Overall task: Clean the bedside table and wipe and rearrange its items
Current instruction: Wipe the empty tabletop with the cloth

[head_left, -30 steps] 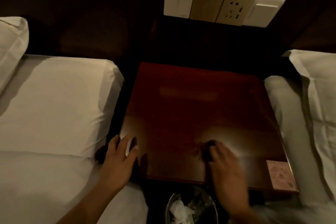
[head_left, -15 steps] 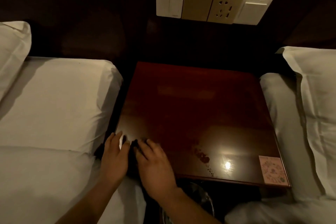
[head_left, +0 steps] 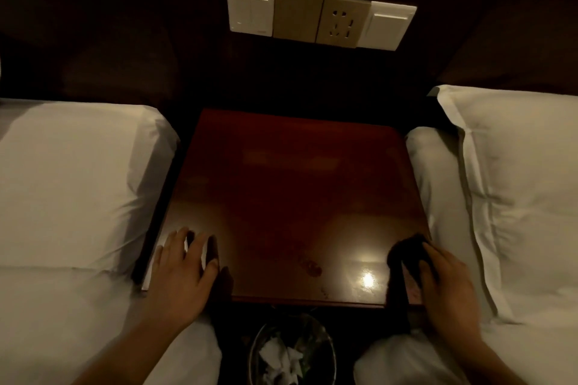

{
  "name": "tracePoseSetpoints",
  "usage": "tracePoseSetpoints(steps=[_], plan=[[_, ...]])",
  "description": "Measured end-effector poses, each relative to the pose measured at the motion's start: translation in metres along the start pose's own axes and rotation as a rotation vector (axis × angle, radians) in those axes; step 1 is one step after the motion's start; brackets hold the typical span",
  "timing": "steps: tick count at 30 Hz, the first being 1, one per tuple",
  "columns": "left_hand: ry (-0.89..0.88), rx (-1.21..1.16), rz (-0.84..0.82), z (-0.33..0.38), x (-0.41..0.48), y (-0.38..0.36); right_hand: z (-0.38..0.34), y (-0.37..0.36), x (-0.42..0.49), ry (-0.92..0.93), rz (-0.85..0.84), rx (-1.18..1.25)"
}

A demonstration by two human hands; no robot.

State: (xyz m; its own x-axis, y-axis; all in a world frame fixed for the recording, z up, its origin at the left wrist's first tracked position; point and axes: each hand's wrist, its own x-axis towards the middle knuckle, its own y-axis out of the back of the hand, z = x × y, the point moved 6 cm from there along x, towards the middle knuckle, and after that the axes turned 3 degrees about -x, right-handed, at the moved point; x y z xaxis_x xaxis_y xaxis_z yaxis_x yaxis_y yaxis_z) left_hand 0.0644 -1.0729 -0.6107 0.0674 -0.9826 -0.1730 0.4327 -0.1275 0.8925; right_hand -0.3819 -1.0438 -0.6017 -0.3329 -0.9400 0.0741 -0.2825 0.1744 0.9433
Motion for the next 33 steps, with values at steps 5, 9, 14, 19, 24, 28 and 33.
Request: tracePoseSetpoints(steps=[5, 9, 14, 19, 24, 28, 33], plan=[[0.027, 0.014, -0.027, 0.008, 0.007, -0.007, -0.015, -0.003, -0.010, 0.055, -0.044, 0.100], [0.061, -0.011, -0.021, 0.009, 0.002, 0.004, -0.061, -0.009, -0.010, 0.176, -0.086, 0.173], [0.113, 0.060, -0.008, 0.006, -0.014, 0.024, -0.131, -0.014, -0.002, 0.349, -0.154, 0.252], [0.156, 0.103, 0.062, 0.001, -0.039, 0.047, -0.158, -0.013, 0.003, 0.428, -0.209, 0.261], [0.248, 0.034, 0.118, -0.021, -0.070, 0.057, -0.186, -0.016, -0.005, 0.516, -0.257, 0.252], [0.313, 0.039, 0.164, -0.048, -0.103, 0.068, -0.223, -0.021, -0.026, 0.605, -0.295, 0.269], [0.407, 0.007, 0.214, -0.092, -0.148, 0.087, -0.277, -0.031, -0.067, 0.710, -0.370, 0.291]])
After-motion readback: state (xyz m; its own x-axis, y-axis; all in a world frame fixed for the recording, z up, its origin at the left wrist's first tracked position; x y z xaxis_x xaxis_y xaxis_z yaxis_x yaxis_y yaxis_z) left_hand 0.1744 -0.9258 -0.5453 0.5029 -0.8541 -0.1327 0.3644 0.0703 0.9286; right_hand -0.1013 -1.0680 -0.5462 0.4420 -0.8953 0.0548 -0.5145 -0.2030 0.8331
